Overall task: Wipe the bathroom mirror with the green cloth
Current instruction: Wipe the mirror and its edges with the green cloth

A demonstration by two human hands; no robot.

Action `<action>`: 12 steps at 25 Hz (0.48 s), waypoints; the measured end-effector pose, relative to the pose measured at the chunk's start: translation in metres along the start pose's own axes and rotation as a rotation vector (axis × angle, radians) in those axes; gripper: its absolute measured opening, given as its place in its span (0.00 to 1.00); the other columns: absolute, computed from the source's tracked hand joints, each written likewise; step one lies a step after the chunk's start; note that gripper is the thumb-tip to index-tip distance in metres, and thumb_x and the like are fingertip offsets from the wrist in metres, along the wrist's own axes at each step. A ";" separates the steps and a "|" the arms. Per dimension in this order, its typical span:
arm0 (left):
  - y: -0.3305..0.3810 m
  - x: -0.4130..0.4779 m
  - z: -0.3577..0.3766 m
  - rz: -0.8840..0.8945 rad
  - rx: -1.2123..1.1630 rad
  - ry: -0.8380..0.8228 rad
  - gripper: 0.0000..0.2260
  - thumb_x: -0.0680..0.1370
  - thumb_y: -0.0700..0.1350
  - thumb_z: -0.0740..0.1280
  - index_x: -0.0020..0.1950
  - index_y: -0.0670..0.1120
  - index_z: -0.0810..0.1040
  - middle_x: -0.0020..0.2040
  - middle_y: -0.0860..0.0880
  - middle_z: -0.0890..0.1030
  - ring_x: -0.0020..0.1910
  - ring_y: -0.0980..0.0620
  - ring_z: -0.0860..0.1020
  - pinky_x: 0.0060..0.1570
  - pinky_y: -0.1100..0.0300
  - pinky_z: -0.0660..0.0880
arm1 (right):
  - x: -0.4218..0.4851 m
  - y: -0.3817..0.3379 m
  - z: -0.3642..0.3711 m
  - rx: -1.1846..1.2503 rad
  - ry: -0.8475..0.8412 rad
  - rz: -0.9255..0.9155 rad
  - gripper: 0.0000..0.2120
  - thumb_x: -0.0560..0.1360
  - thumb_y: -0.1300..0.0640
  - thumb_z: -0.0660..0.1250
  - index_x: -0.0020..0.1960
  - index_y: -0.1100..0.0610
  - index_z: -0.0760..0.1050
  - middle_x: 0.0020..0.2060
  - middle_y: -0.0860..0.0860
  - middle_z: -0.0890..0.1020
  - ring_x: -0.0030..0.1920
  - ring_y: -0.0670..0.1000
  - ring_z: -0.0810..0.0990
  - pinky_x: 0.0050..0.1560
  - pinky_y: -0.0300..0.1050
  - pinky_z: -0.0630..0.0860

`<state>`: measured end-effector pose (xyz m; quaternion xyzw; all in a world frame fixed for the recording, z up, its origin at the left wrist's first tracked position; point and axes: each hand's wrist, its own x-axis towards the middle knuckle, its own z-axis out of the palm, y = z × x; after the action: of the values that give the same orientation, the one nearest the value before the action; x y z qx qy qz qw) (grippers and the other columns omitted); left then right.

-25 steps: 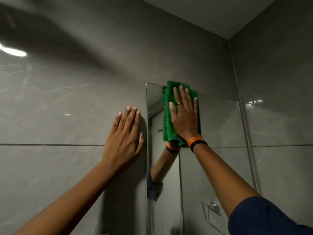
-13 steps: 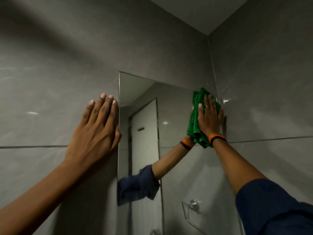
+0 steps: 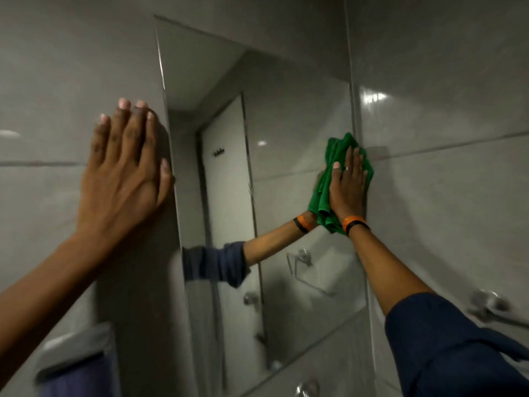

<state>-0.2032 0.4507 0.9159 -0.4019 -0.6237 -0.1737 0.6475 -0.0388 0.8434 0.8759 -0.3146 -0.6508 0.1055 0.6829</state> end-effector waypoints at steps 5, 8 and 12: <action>0.008 -0.052 0.002 0.061 -0.032 -0.079 0.31 0.81 0.52 0.49 0.81 0.38 0.47 0.83 0.38 0.49 0.82 0.43 0.43 0.81 0.47 0.39 | -0.133 0.055 0.000 0.096 0.002 0.187 0.26 0.86 0.54 0.54 0.81 0.60 0.54 0.82 0.58 0.57 0.83 0.57 0.54 0.83 0.57 0.51; 0.009 -0.062 0.002 0.093 -0.012 -0.096 0.32 0.81 0.52 0.48 0.81 0.38 0.47 0.83 0.38 0.49 0.82 0.42 0.44 0.81 0.47 0.40 | -0.189 0.076 0.000 0.134 -0.012 0.300 0.30 0.83 0.48 0.50 0.81 0.60 0.54 0.82 0.58 0.56 0.83 0.57 0.53 0.83 0.57 0.50; 0.011 -0.068 0.002 0.092 -0.010 -0.112 0.32 0.81 0.53 0.48 0.81 0.38 0.46 0.83 0.38 0.49 0.82 0.43 0.44 0.81 0.48 0.38 | -0.234 0.092 0.003 0.099 0.001 0.478 0.26 0.87 0.53 0.54 0.81 0.61 0.53 0.82 0.59 0.56 0.83 0.58 0.53 0.83 0.57 0.50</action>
<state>-0.2074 0.4397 0.8483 -0.4427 -0.6389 -0.1241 0.6169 -0.0479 0.7864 0.6317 -0.4260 -0.5516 0.2957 0.6533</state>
